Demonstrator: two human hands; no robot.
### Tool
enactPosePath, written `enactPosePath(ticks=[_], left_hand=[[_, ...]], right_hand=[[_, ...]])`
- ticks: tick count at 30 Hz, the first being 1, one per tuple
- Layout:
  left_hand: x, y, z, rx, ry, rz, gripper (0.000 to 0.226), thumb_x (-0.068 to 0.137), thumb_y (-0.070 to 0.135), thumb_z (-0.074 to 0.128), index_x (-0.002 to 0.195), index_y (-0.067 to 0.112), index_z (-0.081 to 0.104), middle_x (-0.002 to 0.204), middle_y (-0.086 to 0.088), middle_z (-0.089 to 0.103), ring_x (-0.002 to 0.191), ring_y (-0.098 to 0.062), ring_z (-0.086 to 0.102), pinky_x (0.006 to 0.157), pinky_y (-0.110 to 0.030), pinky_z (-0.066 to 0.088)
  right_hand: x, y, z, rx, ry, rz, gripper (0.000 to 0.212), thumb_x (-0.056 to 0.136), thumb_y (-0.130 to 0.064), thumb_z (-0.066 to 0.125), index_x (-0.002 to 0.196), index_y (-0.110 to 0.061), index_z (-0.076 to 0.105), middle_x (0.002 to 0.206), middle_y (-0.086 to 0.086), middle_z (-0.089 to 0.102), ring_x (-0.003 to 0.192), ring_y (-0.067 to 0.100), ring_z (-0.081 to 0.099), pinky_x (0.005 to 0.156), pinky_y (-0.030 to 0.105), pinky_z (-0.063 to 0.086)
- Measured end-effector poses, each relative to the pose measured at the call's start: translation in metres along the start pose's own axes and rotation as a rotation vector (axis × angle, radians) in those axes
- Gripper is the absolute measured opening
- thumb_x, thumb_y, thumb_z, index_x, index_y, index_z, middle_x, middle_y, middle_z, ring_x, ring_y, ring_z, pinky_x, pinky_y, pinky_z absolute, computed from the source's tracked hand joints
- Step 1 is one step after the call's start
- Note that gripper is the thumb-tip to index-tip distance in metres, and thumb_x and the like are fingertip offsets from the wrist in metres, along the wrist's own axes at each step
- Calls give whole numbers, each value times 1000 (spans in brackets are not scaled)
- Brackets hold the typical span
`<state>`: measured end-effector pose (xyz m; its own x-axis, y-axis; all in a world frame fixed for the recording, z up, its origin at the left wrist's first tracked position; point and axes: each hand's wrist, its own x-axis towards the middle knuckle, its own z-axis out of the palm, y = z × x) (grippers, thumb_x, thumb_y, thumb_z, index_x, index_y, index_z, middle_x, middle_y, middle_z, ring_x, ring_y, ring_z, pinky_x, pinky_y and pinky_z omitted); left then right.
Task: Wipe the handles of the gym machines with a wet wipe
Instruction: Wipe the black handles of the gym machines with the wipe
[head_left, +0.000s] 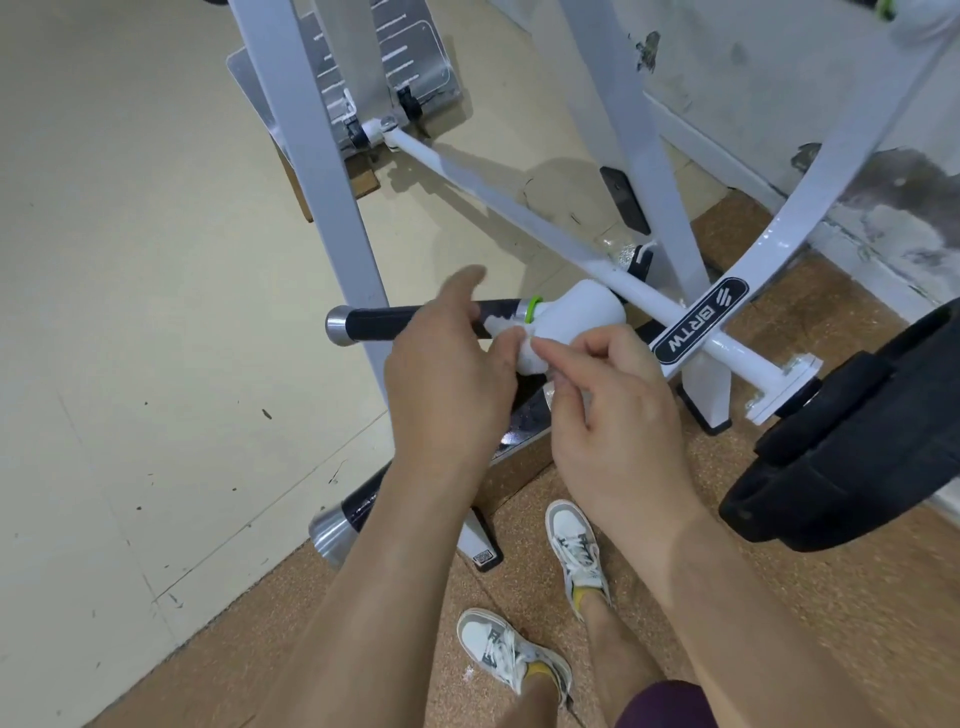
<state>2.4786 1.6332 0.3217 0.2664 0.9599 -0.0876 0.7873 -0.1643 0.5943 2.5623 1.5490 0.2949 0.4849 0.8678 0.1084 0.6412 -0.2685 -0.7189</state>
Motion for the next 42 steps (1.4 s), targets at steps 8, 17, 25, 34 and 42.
enactPosePath(ticks=[8, 17, 25, 34, 42], left_hand=[[4, 3, 8, 145, -232, -87, 50, 97, 40, 42, 58, 10, 47, 48, 2, 43, 51, -21, 43, 48, -31, 26], [-22, 7, 4, 353, 82, 233, 7, 80, 19, 69, 73, 20, 69, 46, 4, 52, 56, -24, 57, 74, -24, 48], [-40, -19, 24, 323, 208, 655, 18, 87, 6, 58, 92, 7, 75, 99, -7, 73, 94, -23, 69, 97, -35, 42], [-47, -22, 31, 221, 254, 663, 44, 100, 11, 33, 78, 8, 71, 92, -5, 73, 93, -22, 67, 103, -33, 38], [-73, -16, 50, 39, 280, 547, 37, 98, 6, 36, 85, 4, 71, 93, -8, 70, 85, -26, 64, 87, -37, 48]], right_hand=[[-2, 15, -24, 320, -63, 304, 29, 91, -4, 52, 94, -25, 73, 95, -14, 56, 64, 2, 51, 59, 8, 40], [15, 23, -36, 373, -61, 295, 32, 86, -3, 53, 75, -30, 67, 90, -13, 59, 67, 6, 53, 58, 10, 40], [4, 13, -22, 607, -159, 411, 27, 88, -3, 59, 85, -29, 66, 83, -4, 67, 79, 8, 65, 72, 21, 50], [-2, 3, -27, 717, -229, 529, 16, 90, -3, 58, 91, -16, 66, 83, 6, 72, 79, 13, 69, 75, 31, 54], [0, 5, -47, 617, -372, 560, 26, 92, -2, 53, 93, -15, 75, 75, -6, 74, 71, 4, 68, 65, 19, 51]])
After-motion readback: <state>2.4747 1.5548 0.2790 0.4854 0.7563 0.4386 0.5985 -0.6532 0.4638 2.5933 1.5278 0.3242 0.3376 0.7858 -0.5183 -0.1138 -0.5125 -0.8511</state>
